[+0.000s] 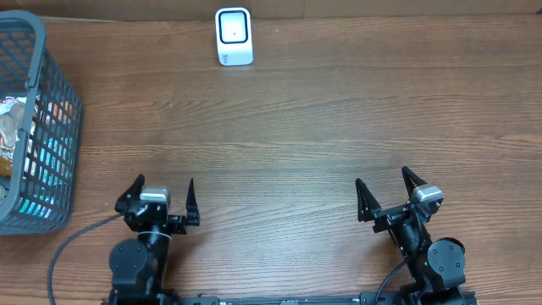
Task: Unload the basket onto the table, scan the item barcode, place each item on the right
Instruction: 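Reach the left gripper into the basket and grasp the green-lidded jar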
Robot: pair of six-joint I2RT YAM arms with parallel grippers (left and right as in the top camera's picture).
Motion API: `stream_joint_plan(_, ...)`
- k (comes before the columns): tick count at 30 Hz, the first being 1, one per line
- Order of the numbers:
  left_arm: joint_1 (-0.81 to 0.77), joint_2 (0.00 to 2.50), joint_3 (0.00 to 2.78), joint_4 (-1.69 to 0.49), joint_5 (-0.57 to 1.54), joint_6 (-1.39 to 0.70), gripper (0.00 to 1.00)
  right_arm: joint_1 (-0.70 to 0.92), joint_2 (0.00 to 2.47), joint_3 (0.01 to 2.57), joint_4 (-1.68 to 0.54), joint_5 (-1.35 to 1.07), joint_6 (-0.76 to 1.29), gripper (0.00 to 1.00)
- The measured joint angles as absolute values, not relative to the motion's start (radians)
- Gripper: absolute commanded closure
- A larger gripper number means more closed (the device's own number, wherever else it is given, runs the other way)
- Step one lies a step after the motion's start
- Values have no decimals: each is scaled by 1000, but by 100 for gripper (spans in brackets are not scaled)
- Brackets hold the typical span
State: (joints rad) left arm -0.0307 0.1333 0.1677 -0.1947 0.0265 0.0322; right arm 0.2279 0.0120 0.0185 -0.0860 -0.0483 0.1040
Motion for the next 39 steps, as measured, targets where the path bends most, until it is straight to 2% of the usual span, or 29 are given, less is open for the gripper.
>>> stream_joint_plan(5, -31, 371, 387, -219, 57, 32, 0, 228, 11, 19, -83, -48, 104, 0)
stream_joint_plan(11, -31, 717, 768, -459, 114, 28, 0, 228, 11, 19, -83, -48, 104, 0)
stream_joint_plan(13, -30, 971, 1114, -735, 131, 25, 0, 228, 10, 19, -83, -48, 104, 0)
stream_joint_plan(15, -30, 1111, 1326, -929, 138, 25, 0, 228, 10, 19, -84, -47, 104, 0)
stream_joint_plan(16, -30, 1228, 1517, -1037, 146, 25, 1, 228, 10, 19, -84, -47, 104, 0)
stream_joint_plan(19, -30, 1416, 1824, -1225, 172, 25, 1, 228, 11, 19, -83, -47, 104, 0)
stream_joint_plan(21, -31, 1504, 1963, -1272, 185, 25, 0, 228, 11, 19, -83, -48, 104, 0)
stream_joint_plan(27, -28, 1612, 2030, -1236, 188, 24, 0, 228, 11, 19, -83, -48, 104, 0)
stream_joint_plan(31, 15, 1639, 2030, -1172, 168, -49, 0, 228, 11, 19, -84, -48, 104, 0)
stream_joint_plan(39, 359, 1640, 2053, -1137, 70, -321, 0, 228, 11, 19, -83, -48, 104, 0)
